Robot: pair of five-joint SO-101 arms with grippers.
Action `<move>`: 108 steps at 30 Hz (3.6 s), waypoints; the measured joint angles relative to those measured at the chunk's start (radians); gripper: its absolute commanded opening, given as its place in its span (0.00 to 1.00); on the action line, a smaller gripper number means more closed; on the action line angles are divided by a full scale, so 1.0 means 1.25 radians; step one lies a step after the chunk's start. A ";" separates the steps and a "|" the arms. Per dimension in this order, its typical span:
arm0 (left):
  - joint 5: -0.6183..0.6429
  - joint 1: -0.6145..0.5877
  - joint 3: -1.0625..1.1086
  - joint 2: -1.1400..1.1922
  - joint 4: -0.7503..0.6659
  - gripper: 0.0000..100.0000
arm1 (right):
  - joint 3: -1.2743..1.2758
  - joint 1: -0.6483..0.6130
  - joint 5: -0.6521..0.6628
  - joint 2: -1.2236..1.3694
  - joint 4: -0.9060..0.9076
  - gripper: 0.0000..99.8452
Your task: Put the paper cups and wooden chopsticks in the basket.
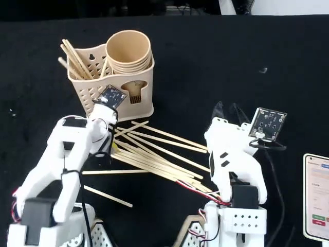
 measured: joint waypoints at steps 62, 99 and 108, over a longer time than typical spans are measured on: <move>0.156 -0.303 0.029 -0.914 0.538 0.23 | 0.060 -0.649 0.450 0.059 0.341 0.21; 0.502 -0.586 0.198 -0.702 0.231 0.23 | -0.394 -0.854 0.411 1.105 0.059 0.01; 0.502 -0.586 0.227 -0.703 0.216 0.23 | -0.414 -0.836 0.438 1.092 0.133 0.01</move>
